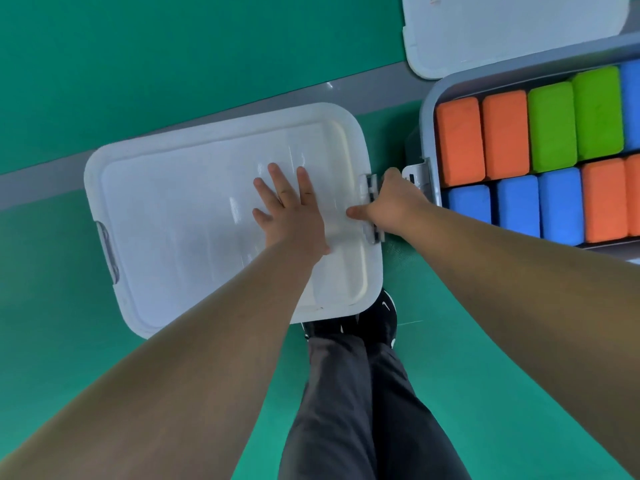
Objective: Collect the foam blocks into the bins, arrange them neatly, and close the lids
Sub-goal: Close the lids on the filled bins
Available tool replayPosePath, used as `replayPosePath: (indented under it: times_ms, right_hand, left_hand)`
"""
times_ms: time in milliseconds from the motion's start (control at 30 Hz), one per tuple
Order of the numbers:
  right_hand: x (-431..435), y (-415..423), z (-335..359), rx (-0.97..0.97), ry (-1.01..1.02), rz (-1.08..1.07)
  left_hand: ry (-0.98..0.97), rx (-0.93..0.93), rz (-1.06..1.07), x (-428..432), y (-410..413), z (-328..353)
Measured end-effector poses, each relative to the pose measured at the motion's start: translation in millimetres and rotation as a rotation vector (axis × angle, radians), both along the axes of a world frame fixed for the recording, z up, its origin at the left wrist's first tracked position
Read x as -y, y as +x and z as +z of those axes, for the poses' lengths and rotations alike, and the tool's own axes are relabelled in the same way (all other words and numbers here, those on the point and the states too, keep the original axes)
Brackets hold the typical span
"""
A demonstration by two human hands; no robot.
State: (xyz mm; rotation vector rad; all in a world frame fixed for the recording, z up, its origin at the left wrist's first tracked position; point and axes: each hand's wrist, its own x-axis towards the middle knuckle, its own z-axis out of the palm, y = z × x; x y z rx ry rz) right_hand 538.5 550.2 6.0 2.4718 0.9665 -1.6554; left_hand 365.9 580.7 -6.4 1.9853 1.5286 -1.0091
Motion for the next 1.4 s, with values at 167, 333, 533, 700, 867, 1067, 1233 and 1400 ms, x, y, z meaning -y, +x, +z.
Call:
replayPosePath:
  times_ms: [167,333,533,700,867,1067,1233,1400]
  right_hand:
    - [-13.0,-13.5,10.7,0.079,-0.123,0.142]
    - [-20.9,-24.4,15.3,0.169,-0.184,0.137]
    - [-18.3,-35.4,9.7,0.223,-0.139,0.021]
    - [7.9,-45.7,10.5,0.288,0.0,0.083]
    - [32.5,-30.3,16.6,0.186,0.063,0.321]
    - [59.3,78.7,52.0,0.064,0.311,0.44]
    - [75.2,222.8,59.4,0.199,0.293,0.477]
    - [59.4,355.8,63.6,0.367,0.263,0.397]
  left_hand:
    - [0.004,0.035,-0.007,0.6,-6.1,2.1]
    - [-0.003,0.06,0.017,0.2,-6.9,1.2]
    - [-0.001,0.08,0.027,0.5,-9.5,0.0]
    - [0.018,0.065,0.012,1.9,-10.9,2.0]
    - [0.055,0.03,-0.024,1.3,-12.3,12.5]
    - [0.04,-0.107,0.329,3.8,47.4,39.7]
    - [0.121,0.144,0.41,5.0,185.8,62.5]
    - [0.065,0.345,0.389,-13.6,306.0,71.3]
